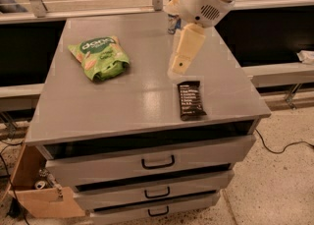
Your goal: Pick green rice chip bag
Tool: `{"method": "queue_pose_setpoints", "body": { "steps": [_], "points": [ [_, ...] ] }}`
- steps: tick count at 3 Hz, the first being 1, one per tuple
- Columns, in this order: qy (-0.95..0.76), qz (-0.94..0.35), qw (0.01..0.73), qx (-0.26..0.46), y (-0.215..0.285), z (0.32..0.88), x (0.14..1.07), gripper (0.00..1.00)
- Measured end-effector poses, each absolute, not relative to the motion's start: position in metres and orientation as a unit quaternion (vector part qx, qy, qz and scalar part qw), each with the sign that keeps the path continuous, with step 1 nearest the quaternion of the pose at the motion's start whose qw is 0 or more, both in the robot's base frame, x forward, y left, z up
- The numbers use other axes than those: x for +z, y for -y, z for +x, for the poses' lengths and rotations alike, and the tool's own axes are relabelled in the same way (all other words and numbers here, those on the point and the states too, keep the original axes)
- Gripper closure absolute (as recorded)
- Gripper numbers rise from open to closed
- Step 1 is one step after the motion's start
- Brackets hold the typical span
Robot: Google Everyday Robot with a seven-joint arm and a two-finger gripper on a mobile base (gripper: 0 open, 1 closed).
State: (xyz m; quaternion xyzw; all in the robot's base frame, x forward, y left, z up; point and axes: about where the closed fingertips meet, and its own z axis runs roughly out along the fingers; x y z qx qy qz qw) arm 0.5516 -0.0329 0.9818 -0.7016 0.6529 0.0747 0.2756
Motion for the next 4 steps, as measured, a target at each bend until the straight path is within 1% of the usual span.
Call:
{"method": "queue_pose_setpoints", "body": {
  "steps": [1,2,4],
  "points": [
    [-0.653,-0.702,0.276,0.075,0.033,0.552,0.982,0.0],
    [-0.648,-0.695,0.295,0.105,-0.001,0.568,0.965,0.0],
    [-0.645,-0.657,0.344,0.185,-0.112,0.636,0.886,0.0]
  ]
}}
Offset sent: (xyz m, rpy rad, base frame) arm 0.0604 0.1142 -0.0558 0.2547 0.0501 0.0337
